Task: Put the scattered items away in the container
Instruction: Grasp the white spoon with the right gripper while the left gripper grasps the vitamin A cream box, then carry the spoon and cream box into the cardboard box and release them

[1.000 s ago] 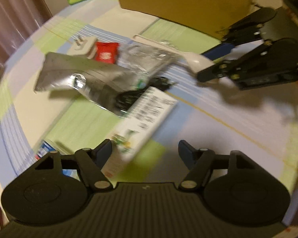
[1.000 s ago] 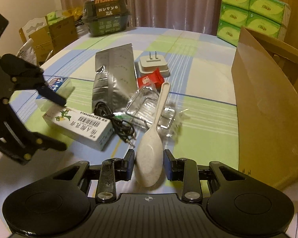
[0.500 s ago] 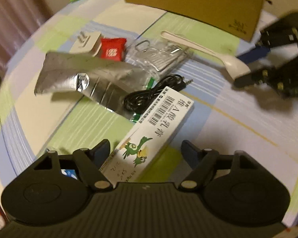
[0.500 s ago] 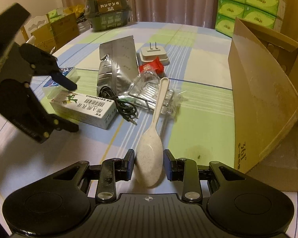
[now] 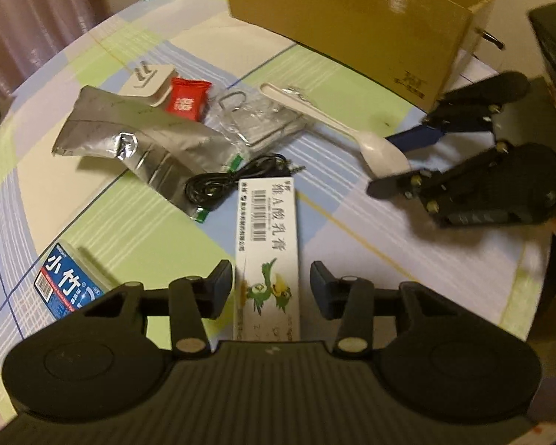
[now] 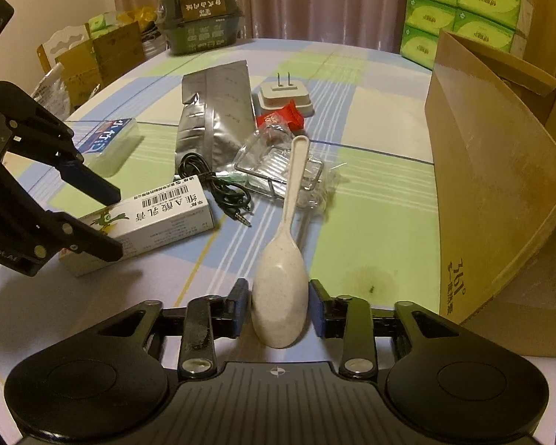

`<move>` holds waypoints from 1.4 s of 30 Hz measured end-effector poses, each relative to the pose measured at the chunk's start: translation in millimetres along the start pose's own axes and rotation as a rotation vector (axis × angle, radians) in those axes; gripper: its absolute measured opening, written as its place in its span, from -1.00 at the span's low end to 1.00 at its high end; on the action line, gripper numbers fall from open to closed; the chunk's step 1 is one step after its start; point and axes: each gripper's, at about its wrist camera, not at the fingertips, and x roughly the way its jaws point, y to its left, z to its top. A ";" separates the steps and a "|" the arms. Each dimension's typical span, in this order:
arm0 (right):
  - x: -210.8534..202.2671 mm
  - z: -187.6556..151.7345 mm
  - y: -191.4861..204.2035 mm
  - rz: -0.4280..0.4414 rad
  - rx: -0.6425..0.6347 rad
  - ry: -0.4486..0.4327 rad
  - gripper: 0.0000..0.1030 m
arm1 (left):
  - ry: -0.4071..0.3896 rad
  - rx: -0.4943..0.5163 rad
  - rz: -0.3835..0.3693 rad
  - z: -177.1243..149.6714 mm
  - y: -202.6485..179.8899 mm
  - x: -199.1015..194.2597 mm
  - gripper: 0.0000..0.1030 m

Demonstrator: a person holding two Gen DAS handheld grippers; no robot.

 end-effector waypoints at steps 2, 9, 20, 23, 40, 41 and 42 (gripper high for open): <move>0.1 0.9 1.4 -0.009 -0.005 -0.004 -0.10 | -0.003 -0.022 0.015 0.8 -0.1 3.0 -0.20; -0.4 1.9 5.7 -0.038 -0.043 -0.019 -0.08 | 0.012 -0.082 0.050 -1.1 -1.9 13.8 -0.32; 2.2 2.4 7.1 -0.054 -0.039 -0.013 -0.42 | -0.012 -0.141 0.082 -2.5 -9.0 10.5 -0.36; -1.7 2.4 5.5 -0.048 -0.031 -0.016 -0.42 | -0.026 -0.138 0.086 -2.3 -12.1 6.6 -0.36; -69.0 18.9 5.6 -0.088 -0.038 -0.178 -0.43 | -0.150 -0.222 0.100 10.8 -25.2 -44.7 -0.37; -73.8 21.6 4.8 -0.092 -0.037 -0.191 -0.43 | -0.160 -0.224 0.104 14.1 -27.4 -49.1 -0.36; -79.6 24.2 3.8 -0.097 -0.037 -0.205 -0.43 | -0.171 -0.227 0.107 17.9 -29.7 -53.7 -0.37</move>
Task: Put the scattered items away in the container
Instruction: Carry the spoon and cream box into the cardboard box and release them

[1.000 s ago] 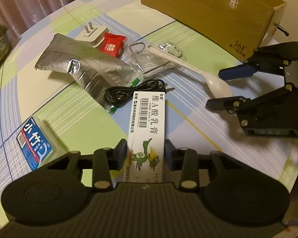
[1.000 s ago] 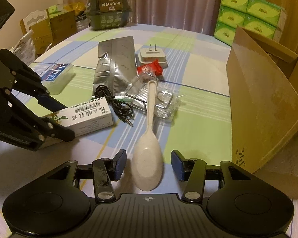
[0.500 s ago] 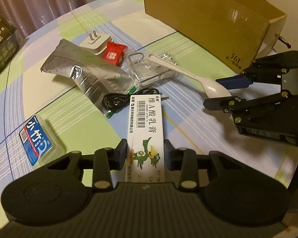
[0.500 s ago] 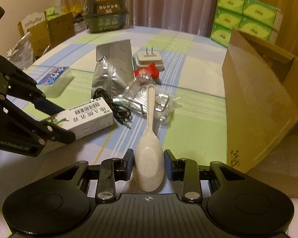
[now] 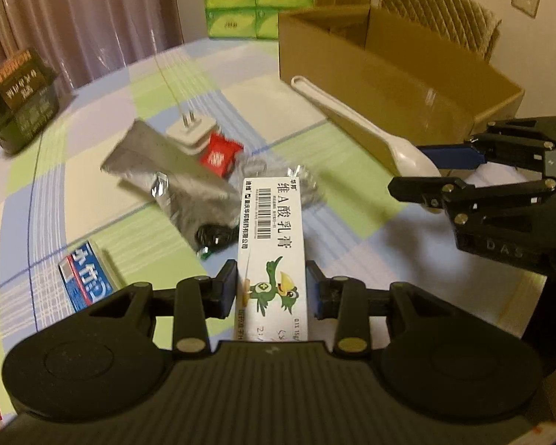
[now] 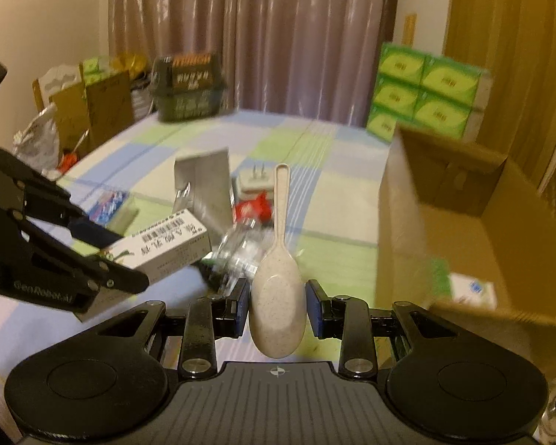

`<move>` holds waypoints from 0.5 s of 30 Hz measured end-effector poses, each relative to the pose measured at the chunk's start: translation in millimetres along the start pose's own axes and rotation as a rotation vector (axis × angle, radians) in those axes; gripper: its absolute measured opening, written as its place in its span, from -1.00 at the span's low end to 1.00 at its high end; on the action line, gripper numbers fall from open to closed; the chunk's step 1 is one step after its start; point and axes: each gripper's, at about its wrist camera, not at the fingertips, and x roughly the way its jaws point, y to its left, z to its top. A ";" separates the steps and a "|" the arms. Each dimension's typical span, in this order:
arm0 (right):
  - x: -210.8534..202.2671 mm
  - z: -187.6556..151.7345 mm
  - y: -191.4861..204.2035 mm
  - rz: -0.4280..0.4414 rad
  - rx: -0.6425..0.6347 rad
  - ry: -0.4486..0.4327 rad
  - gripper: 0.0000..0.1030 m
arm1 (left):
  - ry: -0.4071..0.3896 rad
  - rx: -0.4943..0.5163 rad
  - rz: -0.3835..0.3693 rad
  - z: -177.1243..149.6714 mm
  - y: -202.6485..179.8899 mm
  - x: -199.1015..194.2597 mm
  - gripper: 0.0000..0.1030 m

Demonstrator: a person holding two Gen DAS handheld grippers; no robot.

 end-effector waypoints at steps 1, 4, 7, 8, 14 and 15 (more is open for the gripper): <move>-4.8 4.3 -2.9 -0.005 0.002 -0.014 -0.43 | -0.012 -0.005 -0.001 4.5 -3.0 -4.3 -0.37; -21.4 15.3 -12.9 -0.028 0.009 -0.053 -0.43 | -0.048 -0.011 -0.004 19.6 -13.5 -15.4 -0.37; -36.2 24.0 -28.3 -0.059 0.020 -0.083 -0.43 | -0.085 -0.009 -0.014 36.9 -29.2 -25.4 -0.36; -40.9 26.6 -35.3 -0.071 0.026 -0.089 -0.43 | -0.097 -0.007 -0.021 43.1 -35.3 -28.1 -0.36; -61.6 37.4 -86.0 -0.150 0.076 -0.116 -0.43 | -0.157 0.006 -0.068 82.1 -77.4 -28.2 -0.36; -64.0 37.9 -95.4 -0.161 0.085 -0.117 -0.43 | -0.166 0.010 -0.076 89.2 -84.9 -27.0 -0.36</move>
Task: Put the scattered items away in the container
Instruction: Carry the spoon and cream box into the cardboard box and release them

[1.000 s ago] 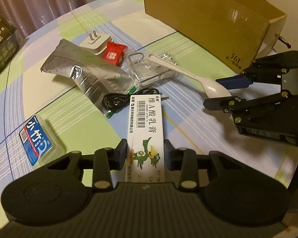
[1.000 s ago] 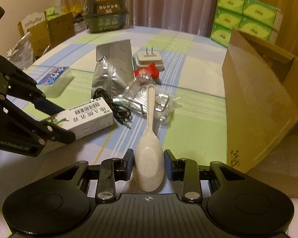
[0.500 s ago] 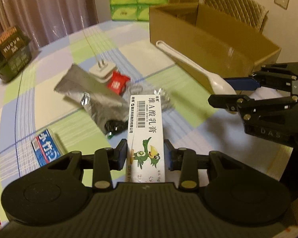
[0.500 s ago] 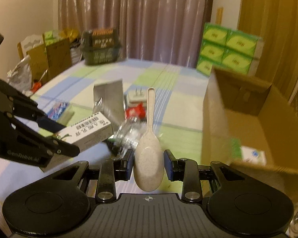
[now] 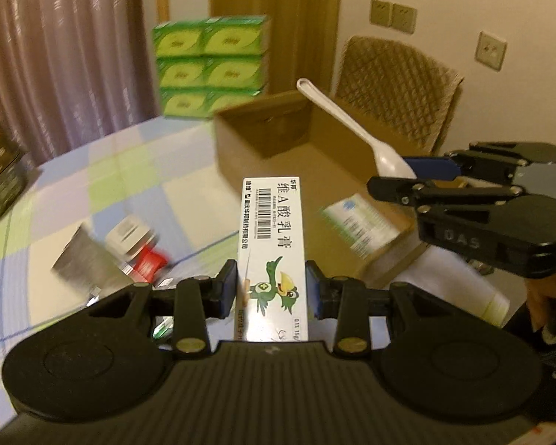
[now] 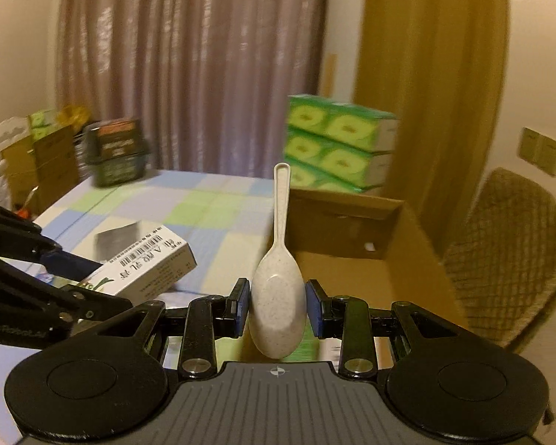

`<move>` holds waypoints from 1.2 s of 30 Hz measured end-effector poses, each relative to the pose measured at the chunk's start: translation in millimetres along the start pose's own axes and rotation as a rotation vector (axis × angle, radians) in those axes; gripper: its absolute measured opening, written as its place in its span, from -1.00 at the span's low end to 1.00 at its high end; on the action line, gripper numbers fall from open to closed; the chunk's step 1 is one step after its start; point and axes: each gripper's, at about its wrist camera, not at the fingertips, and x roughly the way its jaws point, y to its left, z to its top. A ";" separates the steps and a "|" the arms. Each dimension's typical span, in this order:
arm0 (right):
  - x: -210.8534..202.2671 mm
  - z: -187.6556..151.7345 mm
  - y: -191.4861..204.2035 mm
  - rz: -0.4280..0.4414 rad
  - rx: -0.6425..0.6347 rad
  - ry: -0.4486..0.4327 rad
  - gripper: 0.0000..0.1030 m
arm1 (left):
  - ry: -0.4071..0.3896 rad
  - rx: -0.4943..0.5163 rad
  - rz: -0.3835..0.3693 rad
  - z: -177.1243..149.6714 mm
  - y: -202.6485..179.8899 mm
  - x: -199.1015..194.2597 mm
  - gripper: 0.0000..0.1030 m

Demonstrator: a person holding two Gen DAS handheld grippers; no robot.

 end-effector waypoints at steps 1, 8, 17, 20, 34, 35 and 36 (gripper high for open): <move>-1.3 1.2 -7.9 -0.011 0.006 -0.001 -0.43 | -0.009 0.003 -0.009 6.6 -7.0 3.2 -0.36; 2.1 4.9 -67.4 -0.064 0.059 0.012 -0.42 | -0.045 0.012 -0.044 46.2 -45.7 30.1 -0.36; 15.1 -9.9 -106.0 -0.075 0.118 0.038 -0.42 | -0.025 -0.031 -0.072 66.1 -63.5 79.3 -0.36; 20.5 -14.5 -111.3 -0.074 0.133 0.047 -0.42 | -0.027 -0.037 -0.076 64.8 -65.0 88.5 -0.24; 30.1 -16.5 -104.3 -0.052 0.136 0.062 -0.42 | -0.048 -0.029 -0.013 44.1 -45.7 59.7 -0.12; 30.1 -15.1 -102.9 -0.048 0.136 0.060 -0.42 | -0.050 -0.036 -0.010 42.2 -42.7 57.0 -0.10; 30.5 -13.9 -102.3 -0.043 0.138 0.060 -0.42 | -0.052 -0.043 -0.008 40.2 -39.8 54.6 -0.09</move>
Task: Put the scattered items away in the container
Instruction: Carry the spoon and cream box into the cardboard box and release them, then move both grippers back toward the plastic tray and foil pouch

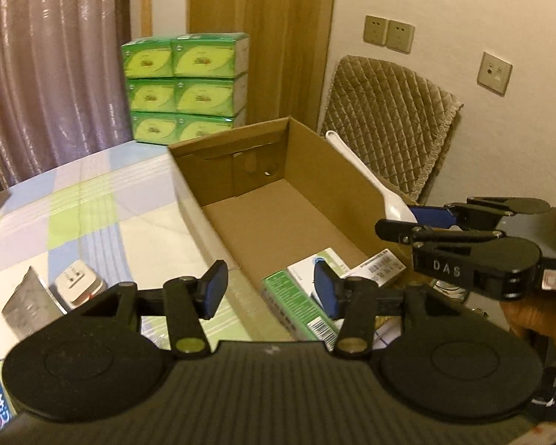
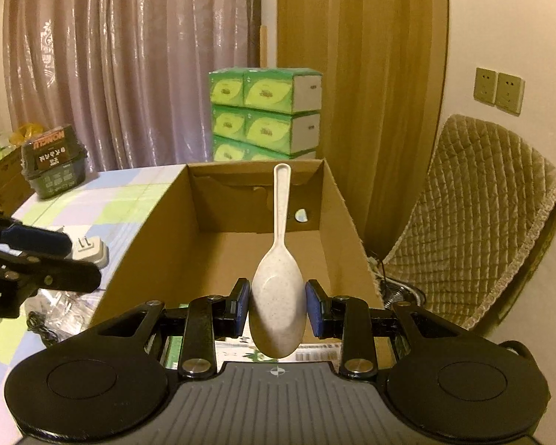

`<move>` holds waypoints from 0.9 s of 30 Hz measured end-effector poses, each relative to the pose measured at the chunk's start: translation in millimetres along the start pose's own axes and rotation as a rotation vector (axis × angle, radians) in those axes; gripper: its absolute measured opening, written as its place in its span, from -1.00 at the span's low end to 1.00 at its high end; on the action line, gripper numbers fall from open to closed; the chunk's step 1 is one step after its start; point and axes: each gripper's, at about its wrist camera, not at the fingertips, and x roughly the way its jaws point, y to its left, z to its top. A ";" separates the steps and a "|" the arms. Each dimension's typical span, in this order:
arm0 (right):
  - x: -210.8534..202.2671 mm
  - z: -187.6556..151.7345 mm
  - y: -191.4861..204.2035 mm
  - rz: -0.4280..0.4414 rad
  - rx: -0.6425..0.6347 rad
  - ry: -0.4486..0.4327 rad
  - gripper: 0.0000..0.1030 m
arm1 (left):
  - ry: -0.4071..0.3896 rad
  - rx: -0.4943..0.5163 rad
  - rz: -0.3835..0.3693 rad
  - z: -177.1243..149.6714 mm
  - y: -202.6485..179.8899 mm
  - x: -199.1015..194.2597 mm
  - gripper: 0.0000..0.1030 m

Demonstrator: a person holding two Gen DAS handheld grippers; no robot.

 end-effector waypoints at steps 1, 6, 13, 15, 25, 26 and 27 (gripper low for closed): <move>0.7 1.2 0.6 0.010 0.004 0.001 -0.42 | 0.000 -0.003 0.003 -2.0 2.8 -2.2 -0.06; 1.4 6.3 3.0 0.039 0.026 -0.011 -0.32 | 0.019 0.015 0.023 -12.9 13.9 -8.9 -0.01; -2.8 3.4 10.3 0.047 0.015 -0.010 -0.30 | 0.036 -0.005 0.063 -33.1 40.7 -23.2 0.08; -3.5 1.9 13.9 0.047 0.009 -0.006 -0.30 | 0.046 -0.010 0.077 -39.0 47.8 -26.5 0.08; -14.9 0.9 45.1 0.091 -0.029 -0.017 -0.30 | 0.063 -0.043 0.171 -71.6 94.0 -58.3 0.18; -17.0 1.9 50.1 0.100 -0.038 -0.025 -0.30 | 0.067 -0.051 0.181 -75.7 100.4 -62.7 0.19; -19.6 3.0 56.0 0.114 -0.048 -0.034 -0.30 | 0.071 -0.058 0.193 -80.2 106.9 -67.6 0.20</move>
